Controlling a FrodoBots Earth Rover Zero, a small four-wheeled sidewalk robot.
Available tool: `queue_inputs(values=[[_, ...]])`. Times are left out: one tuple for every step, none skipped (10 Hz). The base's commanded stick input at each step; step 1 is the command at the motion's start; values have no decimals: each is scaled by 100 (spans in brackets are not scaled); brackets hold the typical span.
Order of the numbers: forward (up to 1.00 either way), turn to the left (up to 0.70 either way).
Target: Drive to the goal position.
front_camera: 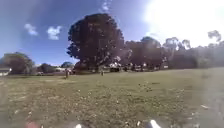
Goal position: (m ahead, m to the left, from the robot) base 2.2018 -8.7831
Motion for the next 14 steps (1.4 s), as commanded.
queue_inputs(values=[[70,0],[70,0],[70,0],[70,0],[70,0],[70,0],[70,0],[70,0],[70,0],[70,0],[70,0],[70,0],[70,0],[70,4]])
